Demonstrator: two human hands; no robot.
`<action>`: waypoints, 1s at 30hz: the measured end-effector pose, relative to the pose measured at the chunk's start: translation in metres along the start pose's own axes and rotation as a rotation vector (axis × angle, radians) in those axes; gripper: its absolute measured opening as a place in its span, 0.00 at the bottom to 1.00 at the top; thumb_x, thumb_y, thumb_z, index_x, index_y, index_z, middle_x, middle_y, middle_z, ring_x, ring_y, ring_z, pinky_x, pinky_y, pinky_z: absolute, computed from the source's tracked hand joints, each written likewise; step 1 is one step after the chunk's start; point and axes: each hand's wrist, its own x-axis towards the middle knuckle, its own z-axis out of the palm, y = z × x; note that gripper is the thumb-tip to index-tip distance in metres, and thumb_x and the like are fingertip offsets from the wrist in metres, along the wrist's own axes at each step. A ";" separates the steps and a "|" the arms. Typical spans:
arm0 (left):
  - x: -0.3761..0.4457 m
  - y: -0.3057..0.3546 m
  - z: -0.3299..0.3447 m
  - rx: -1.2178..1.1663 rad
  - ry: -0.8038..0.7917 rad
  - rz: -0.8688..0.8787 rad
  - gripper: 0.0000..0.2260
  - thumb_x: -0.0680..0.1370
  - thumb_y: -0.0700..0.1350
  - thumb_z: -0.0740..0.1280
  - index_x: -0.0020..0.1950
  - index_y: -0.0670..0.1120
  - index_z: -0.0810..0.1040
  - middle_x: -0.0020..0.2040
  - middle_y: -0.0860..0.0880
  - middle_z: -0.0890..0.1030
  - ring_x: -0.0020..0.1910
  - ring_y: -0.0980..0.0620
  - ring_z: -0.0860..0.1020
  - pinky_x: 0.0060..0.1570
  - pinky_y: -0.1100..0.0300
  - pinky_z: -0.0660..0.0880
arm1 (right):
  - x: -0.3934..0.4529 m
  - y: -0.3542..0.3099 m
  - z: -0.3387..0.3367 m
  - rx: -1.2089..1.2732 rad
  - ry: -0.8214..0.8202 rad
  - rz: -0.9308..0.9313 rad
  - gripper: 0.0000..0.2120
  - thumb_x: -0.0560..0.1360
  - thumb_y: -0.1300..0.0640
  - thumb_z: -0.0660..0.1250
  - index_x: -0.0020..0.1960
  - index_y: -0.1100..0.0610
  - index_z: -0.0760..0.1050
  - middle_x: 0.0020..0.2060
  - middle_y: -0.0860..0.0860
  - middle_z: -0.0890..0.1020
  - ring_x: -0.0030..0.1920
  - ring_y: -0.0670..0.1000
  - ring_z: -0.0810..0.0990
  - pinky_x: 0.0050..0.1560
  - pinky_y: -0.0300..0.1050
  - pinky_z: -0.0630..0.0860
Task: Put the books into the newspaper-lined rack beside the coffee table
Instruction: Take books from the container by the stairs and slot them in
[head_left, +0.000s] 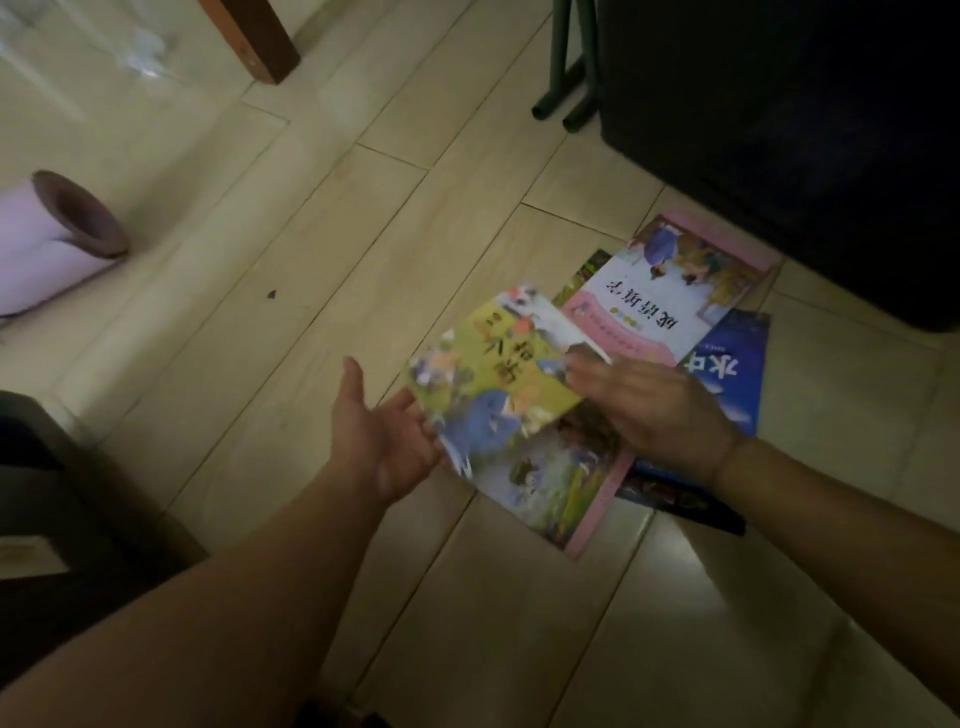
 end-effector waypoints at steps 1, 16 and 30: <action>0.000 0.005 0.000 0.020 -0.035 -0.002 0.37 0.75 0.68 0.56 0.65 0.37 0.78 0.61 0.35 0.80 0.62 0.35 0.78 0.62 0.37 0.73 | -0.012 -0.004 -0.004 0.072 -0.002 -0.017 0.18 0.76 0.66 0.66 0.66 0.59 0.74 0.63 0.55 0.78 0.55 0.55 0.82 0.53 0.52 0.80; -0.053 0.018 0.051 1.440 -0.025 -0.076 0.04 0.76 0.33 0.68 0.48 0.41 0.79 0.44 0.39 0.81 0.40 0.45 0.80 0.37 0.56 0.82 | 0.017 -0.016 -0.068 0.558 -0.476 0.902 0.15 0.74 0.57 0.72 0.60 0.52 0.79 0.55 0.47 0.82 0.51 0.48 0.80 0.52 0.47 0.78; -0.429 0.087 0.108 1.706 -0.049 0.436 0.08 0.77 0.45 0.70 0.39 0.44 0.79 0.36 0.49 0.82 0.30 0.60 0.78 0.34 0.62 0.76 | 0.199 -0.220 -0.364 0.505 -0.277 0.573 0.07 0.75 0.64 0.70 0.47 0.53 0.81 0.39 0.50 0.85 0.40 0.42 0.82 0.40 0.35 0.76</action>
